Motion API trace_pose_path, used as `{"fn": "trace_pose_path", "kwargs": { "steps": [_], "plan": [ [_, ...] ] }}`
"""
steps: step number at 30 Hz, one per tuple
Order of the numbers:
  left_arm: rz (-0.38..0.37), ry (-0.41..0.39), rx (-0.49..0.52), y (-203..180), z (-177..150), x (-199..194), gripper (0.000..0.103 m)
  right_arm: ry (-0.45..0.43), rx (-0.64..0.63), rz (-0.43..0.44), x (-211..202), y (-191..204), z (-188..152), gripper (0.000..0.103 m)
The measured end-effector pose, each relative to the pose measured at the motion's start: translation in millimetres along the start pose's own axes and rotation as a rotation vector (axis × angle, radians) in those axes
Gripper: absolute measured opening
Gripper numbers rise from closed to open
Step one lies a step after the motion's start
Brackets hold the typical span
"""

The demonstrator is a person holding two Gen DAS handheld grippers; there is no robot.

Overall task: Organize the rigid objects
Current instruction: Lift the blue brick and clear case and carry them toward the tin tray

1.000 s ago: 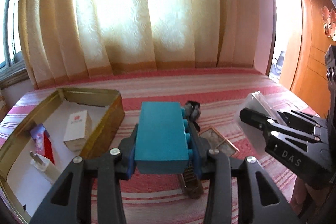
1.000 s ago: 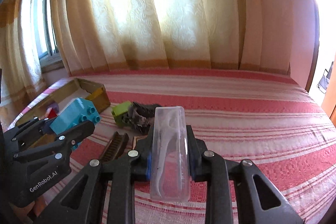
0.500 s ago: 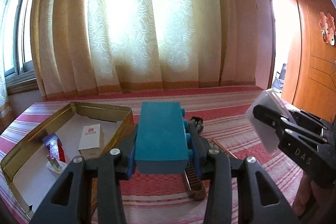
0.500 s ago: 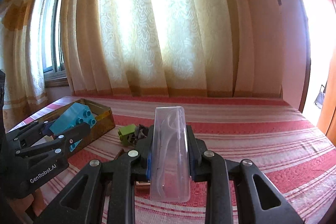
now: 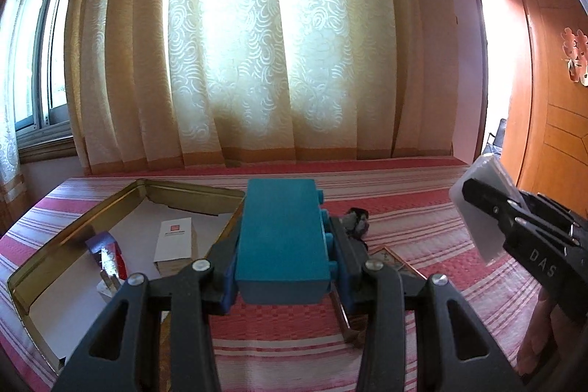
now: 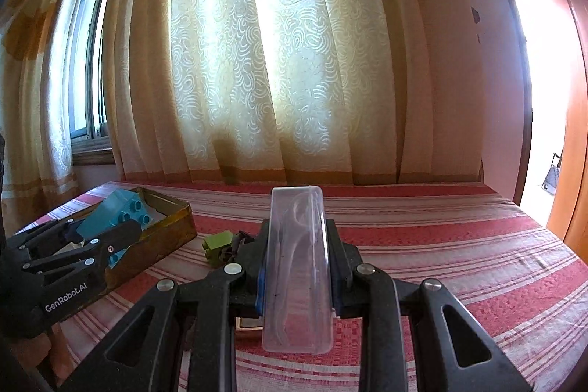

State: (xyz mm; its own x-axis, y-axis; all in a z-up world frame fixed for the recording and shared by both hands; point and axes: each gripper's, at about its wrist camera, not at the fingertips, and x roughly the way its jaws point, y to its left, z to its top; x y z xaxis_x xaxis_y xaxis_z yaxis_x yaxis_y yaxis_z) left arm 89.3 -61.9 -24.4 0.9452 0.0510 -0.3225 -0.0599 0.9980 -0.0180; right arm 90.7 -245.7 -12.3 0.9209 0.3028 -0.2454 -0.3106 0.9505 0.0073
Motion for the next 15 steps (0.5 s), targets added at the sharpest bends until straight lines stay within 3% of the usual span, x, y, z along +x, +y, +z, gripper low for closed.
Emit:
{"fn": "trace_pose_path", "kwargs": {
  "steps": [15],
  "plan": [
    [0.022, -0.018, -0.016, 12.5, -1.4, -7.8, 0.041, -0.007, -0.023, 0.043, -0.4, 23.2, -0.7, 0.028]
  ]
}}
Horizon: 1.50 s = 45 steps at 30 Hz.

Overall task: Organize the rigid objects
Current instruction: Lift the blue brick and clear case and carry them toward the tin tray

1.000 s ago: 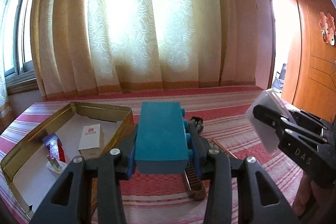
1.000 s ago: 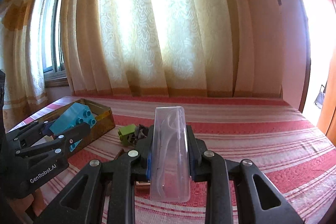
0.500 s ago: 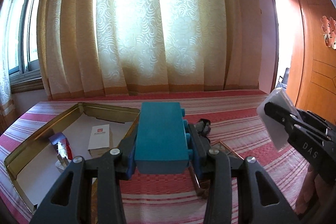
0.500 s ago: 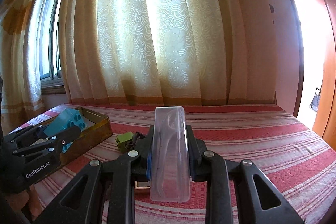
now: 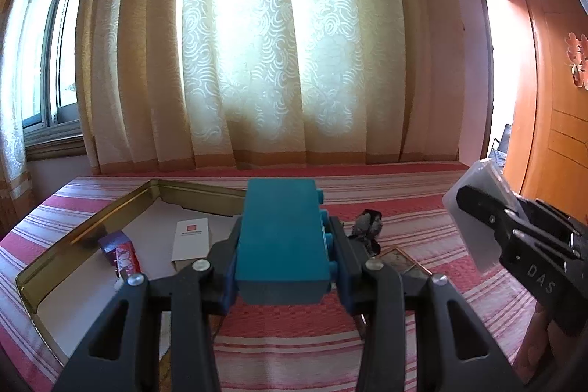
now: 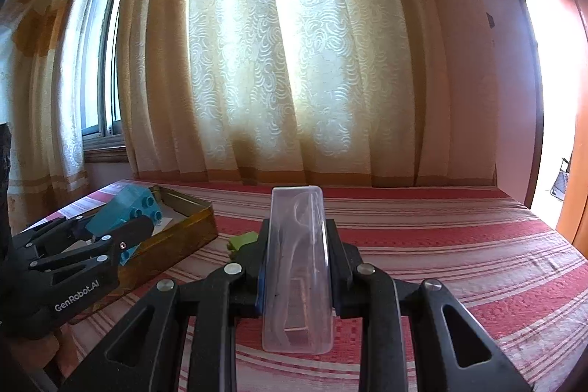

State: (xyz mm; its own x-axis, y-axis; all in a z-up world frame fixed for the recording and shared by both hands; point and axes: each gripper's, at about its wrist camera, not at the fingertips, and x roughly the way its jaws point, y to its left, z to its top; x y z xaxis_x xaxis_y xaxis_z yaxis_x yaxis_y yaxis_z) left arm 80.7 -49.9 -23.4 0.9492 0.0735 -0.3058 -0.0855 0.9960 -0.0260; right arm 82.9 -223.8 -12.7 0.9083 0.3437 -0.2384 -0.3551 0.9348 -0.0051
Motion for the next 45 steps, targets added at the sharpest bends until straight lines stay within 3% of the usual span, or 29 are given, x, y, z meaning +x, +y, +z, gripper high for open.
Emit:
{"fn": "trace_pose_path", "kwargs": {
  "steps": [45],
  "plan": [
    [0.093, -0.045, -0.012, 47.1, -1.6, -16.2, 0.041, 0.003, -0.067, 0.142, 9.7, 66.0, -2.9, 0.028]
  ]
}}
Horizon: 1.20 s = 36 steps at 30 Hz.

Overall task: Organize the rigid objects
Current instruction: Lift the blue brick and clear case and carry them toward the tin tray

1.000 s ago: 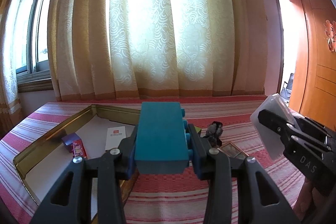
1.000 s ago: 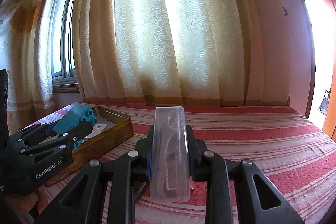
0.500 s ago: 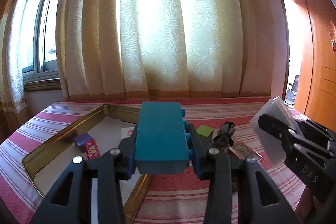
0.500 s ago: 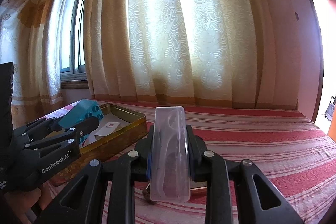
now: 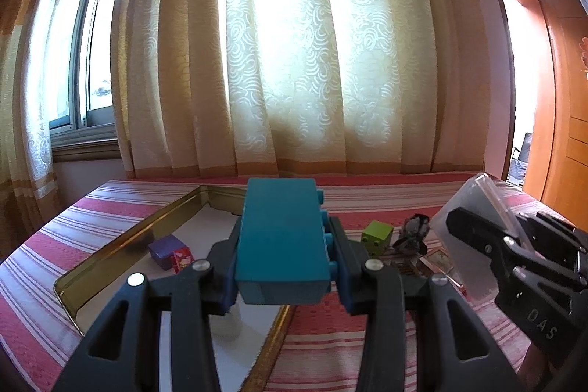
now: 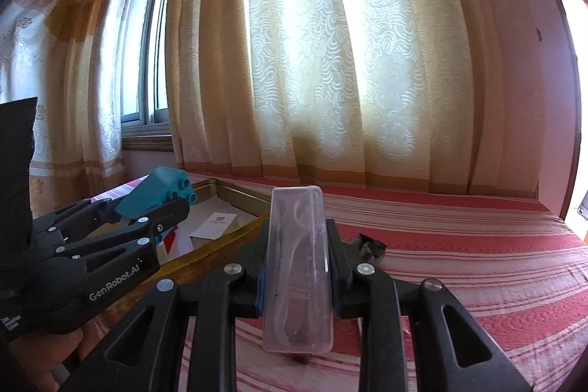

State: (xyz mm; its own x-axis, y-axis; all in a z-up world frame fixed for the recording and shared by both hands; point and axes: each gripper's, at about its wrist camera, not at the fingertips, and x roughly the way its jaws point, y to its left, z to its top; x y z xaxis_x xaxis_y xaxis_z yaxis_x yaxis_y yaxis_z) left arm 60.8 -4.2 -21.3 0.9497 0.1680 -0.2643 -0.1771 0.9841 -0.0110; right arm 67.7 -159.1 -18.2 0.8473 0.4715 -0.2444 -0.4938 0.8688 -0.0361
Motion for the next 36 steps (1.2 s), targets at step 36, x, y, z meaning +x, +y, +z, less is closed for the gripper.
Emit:
{"fn": "trace_pose_path", "kwargs": {
  "steps": [36],
  "plan": [
    [0.061, -0.017, -0.046, 43.5, -0.7, -11.0, 0.041, 0.006, -0.049, 0.091, 20.1, 48.0, 3.7, 0.028]
  ]
}}
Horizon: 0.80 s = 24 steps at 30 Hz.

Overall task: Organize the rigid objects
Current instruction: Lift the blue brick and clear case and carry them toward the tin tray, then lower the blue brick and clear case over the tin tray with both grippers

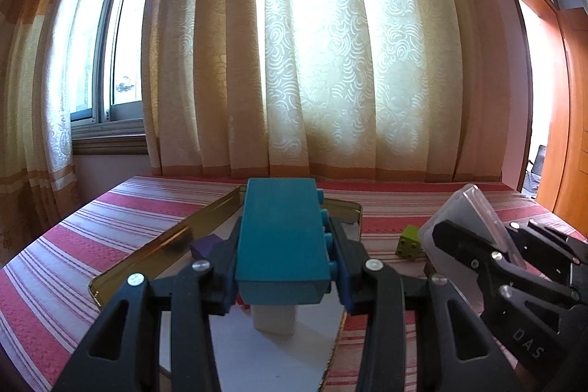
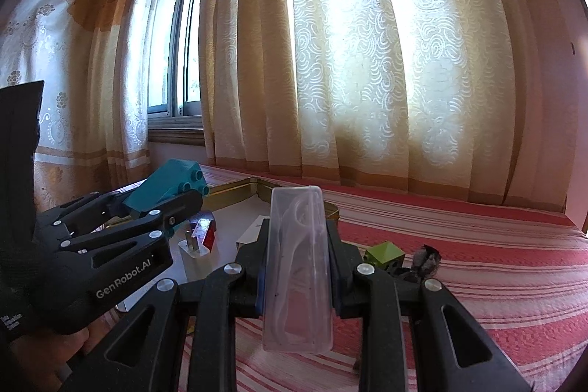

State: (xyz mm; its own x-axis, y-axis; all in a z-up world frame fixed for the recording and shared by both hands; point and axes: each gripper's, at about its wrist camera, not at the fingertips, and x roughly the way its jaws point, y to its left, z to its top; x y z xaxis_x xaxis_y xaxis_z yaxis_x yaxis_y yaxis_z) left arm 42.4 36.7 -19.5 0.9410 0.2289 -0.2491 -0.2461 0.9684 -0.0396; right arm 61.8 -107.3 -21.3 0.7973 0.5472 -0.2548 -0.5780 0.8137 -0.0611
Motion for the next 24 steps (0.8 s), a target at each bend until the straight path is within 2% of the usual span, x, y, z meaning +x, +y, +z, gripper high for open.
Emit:
{"fn": "trace_pose_path", "kwargs": {
  "steps": [24],
  "plan": [
    [0.042, 0.001, -0.059, 34.8, -0.8, 0.8, 0.041, 0.011, -0.03, 0.033, 15.3, 22.5, 3.0, 0.028]
  ]
}}
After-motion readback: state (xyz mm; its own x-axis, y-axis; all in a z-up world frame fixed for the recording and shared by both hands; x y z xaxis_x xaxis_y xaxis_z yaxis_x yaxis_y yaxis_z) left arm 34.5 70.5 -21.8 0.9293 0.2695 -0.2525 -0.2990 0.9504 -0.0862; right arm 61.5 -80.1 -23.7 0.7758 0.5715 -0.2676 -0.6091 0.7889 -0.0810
